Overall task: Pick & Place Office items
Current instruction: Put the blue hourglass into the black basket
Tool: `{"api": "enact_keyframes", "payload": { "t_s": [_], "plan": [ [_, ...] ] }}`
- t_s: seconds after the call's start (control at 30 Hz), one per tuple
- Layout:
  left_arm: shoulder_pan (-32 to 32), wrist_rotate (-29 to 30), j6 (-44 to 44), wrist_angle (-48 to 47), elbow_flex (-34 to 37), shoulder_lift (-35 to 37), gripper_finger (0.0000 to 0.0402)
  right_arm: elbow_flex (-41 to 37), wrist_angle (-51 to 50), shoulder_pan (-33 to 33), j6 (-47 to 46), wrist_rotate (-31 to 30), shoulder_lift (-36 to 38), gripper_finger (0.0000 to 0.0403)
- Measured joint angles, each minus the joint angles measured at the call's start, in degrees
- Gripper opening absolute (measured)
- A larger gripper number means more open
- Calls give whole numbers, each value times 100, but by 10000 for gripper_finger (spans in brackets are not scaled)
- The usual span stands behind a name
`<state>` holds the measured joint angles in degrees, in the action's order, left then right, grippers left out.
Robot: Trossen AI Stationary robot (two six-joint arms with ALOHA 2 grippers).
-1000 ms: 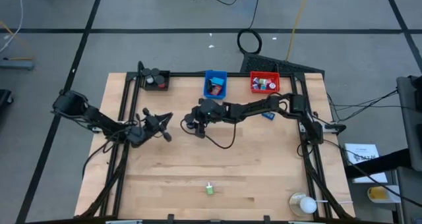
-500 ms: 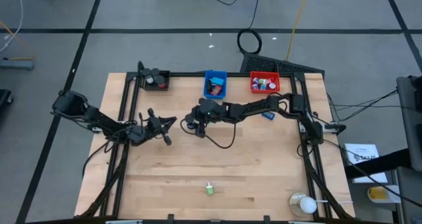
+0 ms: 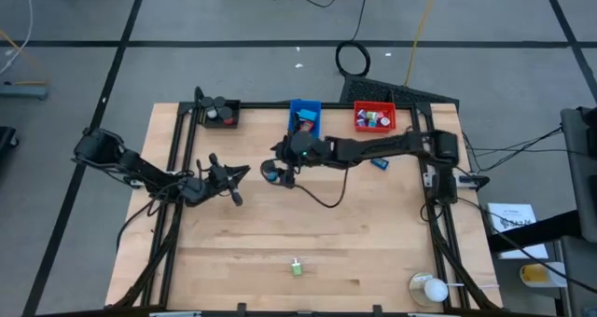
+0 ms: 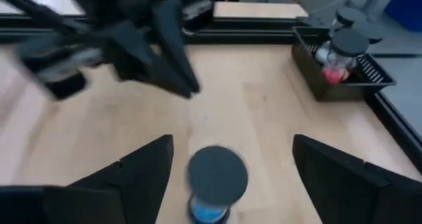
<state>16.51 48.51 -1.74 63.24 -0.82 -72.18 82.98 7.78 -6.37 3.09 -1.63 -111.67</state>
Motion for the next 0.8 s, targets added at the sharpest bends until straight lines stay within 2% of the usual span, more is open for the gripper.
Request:
{"api": "enact_keyframes", "payload": {
  "t_s": [0.1, 0.17, 0.3, 0.4, 0.5, 0.57, 0.63, 0.8],
  "plan": [
    [0, -2, 0, 0, 0, 0, 37, -83, -667, 107, 190, 9, 451, 300],
    [9, -54, -107, -7, 0, 0, 37, -429, -645, 181, 457, -58, 715, 282],
    [-75, -883, -827, -86, -20, -2, 37, -1613, 118, 301, 554, -304, 1249, 222],
    [-188, -1412, -961, -101, -149, 8, 37, -2688, 949, 379, 518, -307, 1712, 169],
    [-320, -1627, -1078, -263, -391, 105, 37, -3625, 1707, 431, 367, -295, 2203, 116],
    [-424, -1660, -1028, -909, -672, 196, 38, -4169, 2134, 427, 292, -295, 2552, 84],
    [-532, -1743, -1063, -2056, -1066, 351, 46, -4640, 2547, 420, 267, -301, 2876, 55],
    [-789, -1856, -1708, -5387, -2535, 474, 112, -5480, 3292, 410, 318, -281, 3692, 5]
  ]
}}
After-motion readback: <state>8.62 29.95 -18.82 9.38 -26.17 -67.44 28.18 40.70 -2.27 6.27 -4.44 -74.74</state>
